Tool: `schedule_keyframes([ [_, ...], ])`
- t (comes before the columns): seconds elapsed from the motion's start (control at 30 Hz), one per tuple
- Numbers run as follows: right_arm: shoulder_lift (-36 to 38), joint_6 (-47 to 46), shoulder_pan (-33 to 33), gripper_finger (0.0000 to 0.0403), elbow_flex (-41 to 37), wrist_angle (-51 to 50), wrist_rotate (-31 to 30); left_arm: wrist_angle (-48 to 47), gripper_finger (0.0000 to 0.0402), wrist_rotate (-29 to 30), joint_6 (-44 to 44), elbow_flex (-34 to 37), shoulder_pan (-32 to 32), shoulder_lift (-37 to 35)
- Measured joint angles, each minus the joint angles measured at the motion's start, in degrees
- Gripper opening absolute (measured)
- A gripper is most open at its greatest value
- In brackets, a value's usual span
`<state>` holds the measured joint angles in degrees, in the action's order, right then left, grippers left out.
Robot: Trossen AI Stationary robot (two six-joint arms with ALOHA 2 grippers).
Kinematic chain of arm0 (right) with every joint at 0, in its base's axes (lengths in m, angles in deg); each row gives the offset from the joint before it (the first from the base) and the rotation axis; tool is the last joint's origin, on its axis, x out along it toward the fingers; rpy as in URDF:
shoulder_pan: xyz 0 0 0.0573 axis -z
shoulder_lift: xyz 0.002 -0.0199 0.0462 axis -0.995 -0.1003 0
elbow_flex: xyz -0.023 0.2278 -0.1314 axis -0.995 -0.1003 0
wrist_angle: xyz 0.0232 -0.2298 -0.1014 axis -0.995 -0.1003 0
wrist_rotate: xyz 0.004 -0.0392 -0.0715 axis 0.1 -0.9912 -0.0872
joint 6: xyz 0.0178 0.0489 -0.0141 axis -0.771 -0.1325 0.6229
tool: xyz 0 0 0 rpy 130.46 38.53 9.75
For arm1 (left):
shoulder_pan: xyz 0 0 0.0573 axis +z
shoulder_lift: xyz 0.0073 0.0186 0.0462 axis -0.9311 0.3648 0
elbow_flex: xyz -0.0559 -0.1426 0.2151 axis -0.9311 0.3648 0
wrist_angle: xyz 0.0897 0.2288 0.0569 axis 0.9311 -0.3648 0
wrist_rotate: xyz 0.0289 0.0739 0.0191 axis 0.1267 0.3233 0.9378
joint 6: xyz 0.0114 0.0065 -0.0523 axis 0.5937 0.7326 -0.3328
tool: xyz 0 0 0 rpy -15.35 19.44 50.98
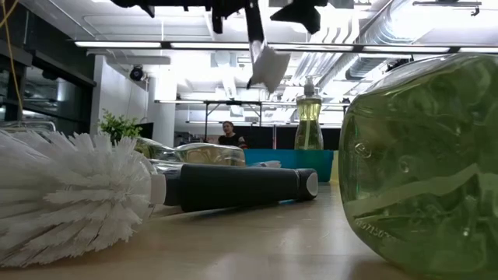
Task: Pick & Place Kitchen Sink Supplies
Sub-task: Put the cleaning brush into the orange bin
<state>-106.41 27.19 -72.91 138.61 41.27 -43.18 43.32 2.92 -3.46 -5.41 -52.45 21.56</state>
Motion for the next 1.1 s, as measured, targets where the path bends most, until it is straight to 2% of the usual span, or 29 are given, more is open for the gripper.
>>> schedule_keyframes([
  [0.27,7.7,0.1,0.3,0.0247,0.0,-12.2,-5.4,-13.8,0.0123,5.0,1.6,0.0,4.5,-2.8],
  [0.57,15.7,-0.7,0.3,0.0248,0.0,-28.2,-12.8,-18.4,0.0123,12.3,-8.7,0.0,11.4,-3.8],
  [0.77,19.1,-0.3,0.3,0.0248,0.0,-33.1,-15.6,-21.3,0.0123,17.6,-9.5,0.0,14.7,-3.8],
  [0.9,19.7,1.7,0.3,0.0248,0.0,-34.7,-15.7,-22.0,0.0123,18.1,-4.9,0.0,17.1,-3.8],
  [1.0,19.7,3.1,0.3,0.0248,0.0,-36.0,-15.8,-24.2,0.0123,16.0,-0.6,0.0,19.3,-3.8],
  [1.1,19.7,3.5,0.3,0.0248,0.0,-36.3,-18.3,-26.2,0.0123,13.0,2.0,0.0,22.0,-3.8],
])
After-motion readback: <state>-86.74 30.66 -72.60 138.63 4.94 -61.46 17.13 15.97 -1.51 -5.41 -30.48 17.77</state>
